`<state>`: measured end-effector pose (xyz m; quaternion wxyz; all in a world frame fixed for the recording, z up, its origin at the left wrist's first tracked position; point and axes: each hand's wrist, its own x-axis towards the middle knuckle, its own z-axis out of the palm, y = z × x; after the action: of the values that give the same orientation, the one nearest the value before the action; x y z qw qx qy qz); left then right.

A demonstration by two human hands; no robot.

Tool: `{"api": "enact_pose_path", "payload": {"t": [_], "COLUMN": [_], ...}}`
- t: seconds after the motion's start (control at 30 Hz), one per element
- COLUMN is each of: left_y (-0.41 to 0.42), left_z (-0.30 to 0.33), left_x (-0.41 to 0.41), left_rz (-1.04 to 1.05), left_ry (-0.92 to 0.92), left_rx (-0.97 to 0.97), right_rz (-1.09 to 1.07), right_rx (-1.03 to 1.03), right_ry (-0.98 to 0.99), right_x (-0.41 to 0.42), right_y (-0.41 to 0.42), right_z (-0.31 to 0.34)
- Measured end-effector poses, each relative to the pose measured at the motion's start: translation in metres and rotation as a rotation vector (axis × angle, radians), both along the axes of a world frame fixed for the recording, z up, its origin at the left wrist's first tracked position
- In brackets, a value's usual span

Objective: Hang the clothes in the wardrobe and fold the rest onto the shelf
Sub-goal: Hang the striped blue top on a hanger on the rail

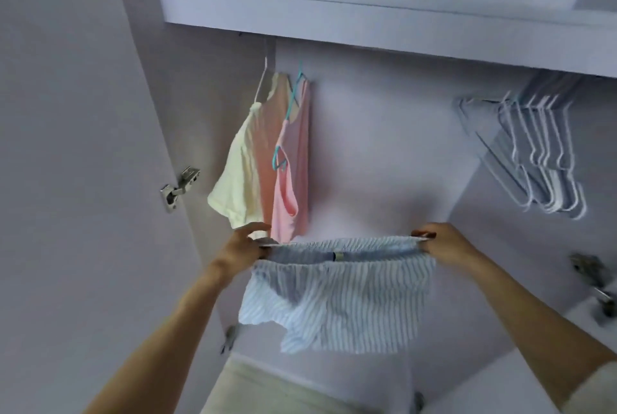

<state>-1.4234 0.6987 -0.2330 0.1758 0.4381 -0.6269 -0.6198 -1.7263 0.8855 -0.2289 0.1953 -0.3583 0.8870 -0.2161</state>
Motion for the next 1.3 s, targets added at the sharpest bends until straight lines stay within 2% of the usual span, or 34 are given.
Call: {"api": "enact_pose_path", "payload": {"t": [0.13, 0.2, 0.23, 0.27, 0.37, 0.4, 0.47, 0.6, 0.7, 0.8, 0.87, 1.0, 1.2, 1.3], "left_y": [-0.007, -0.006, -0.002, 0.001, 0.017, 0.021, 0.026, 0.024, 0.017, 0.013, 0.01, 0.01, 0.013, 0.015], "left_z": [0.011, 0.02, 0.027, 0.032, 0.05, 0.055, 0.062, 0.068, 0.07, 0.072, 0.072, 0.072, 0.069, 0.061], "left_x": [-0.057, -0.085, -0.105, -0.112, -0.155, -0.166, -0.181, -0.195, -0.197, -0.196, -0.194, -0.191, -0.191, -0.185], "left_rz": [-0.049, -0.079, -0.11, -0.13, -0.199, -0.206, -0.208, -0.21, -0.2, -0.177, -0.164, -0.142, -0.114, -0.098], "left_ry": [-0.142, -0.115, -0.091, -0.088, -0.066, -0.058, -0.046, -0.038, -0.046, -0.054, -0.066, -0.073, -0.052, -0.019], "left_rx": [-0.2, -0.282, -0.31, -0.338, -0.39, -0.394, -0.401, -0.414, -0.434, -0.43, -0.427, -0.423, -0.411, -0.34], "right_rz": [-0.183, -0.207, -0.216, -0.217, -0.403, -0.467, -0.519, -0.507, -0.531, -0.542, -0.545, -0.459, -0.379, -0.322], "right_rx": [-0.095, -0.191, -0.246, -0.298, -0.428, -0.423, -0.264, 0.044, 0.112, 0.094, -0.025, -0.455, -0.797, -0.881], "right_ry": [-0.114, -0.21, -0.197, -0.124, 0.285, 0.397, 0.544, 0.639, 0.659, 0.678, 0.668, 0.6, 0.311, 0.227], "right_x": [-0.026, -0.035, -0.044, -0.046, -0.068, -0.076, -0.09, -0.108, -0.118, -0.129, -0.132, -0.126, -0.102, -0.073], "right_y": [0.025, 0.031, 0.036, 0.033, 0.035, 0.036, 0.04, 0.04, 0.034, 0.03, 0.026, 0.013, -0.003, 0.0], "right_z": [0.014, 0.025, 0.033, 0.036, 0.055, 0.059, 0.065, 0.067, 0.07, 0.07, 0.069, 0.068, 0.06, 0.032]}}
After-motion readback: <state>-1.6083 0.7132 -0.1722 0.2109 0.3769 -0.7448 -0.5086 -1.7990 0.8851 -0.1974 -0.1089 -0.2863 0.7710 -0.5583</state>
